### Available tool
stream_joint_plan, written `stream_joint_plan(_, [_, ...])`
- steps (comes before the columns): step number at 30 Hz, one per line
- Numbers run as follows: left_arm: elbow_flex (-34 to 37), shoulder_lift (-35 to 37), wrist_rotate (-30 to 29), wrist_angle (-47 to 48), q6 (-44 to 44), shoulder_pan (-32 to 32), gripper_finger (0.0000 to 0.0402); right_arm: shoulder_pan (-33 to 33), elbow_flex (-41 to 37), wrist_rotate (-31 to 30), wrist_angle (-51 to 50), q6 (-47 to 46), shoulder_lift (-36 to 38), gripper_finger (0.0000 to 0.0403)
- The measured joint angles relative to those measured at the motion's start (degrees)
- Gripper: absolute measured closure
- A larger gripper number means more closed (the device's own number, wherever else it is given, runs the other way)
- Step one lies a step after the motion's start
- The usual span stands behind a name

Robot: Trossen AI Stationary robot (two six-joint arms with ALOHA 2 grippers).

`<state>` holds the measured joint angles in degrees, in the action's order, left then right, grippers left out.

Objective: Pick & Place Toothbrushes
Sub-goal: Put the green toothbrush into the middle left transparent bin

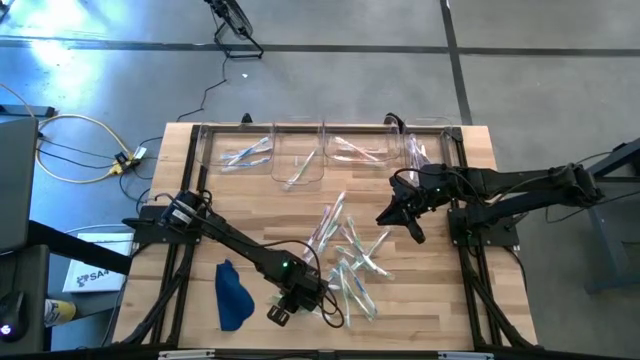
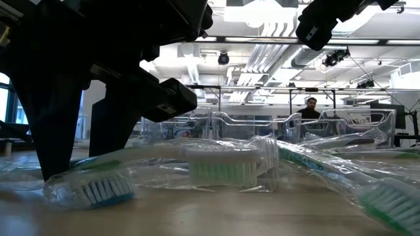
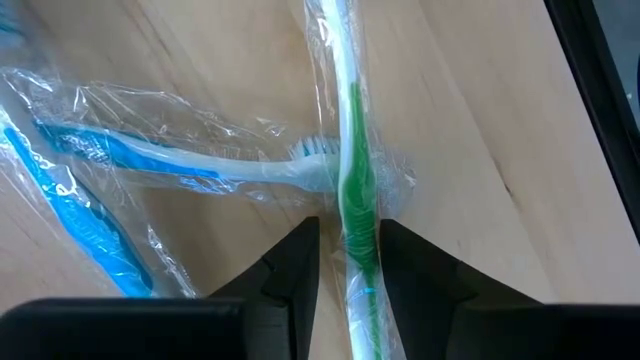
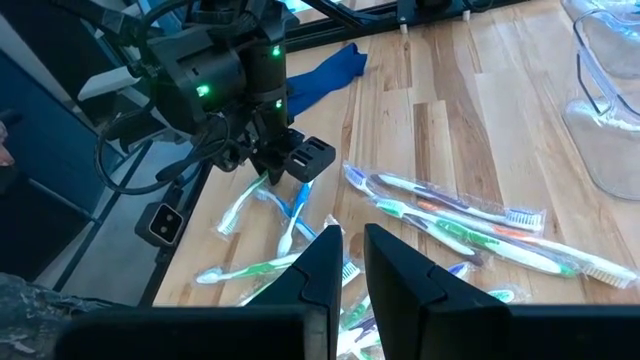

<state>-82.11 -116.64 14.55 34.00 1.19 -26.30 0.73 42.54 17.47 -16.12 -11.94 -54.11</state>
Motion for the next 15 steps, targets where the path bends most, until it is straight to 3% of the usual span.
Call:
stream_joint_plan(5, [0.00, 0.02, 0.02, 0.00, 0.00, 0.00, 0.0309, 0.00, 0.00, 0.00, 0.00, 0.14, 0.00, 0.0364])
stream_joint_plan(15, [0.00, 0.09, 0.54, 0.03, -0.17, 0.00, 0.0384, 0.01, 0.00, 0.01, 0.00, 0.19, 0.00, 0.0364])
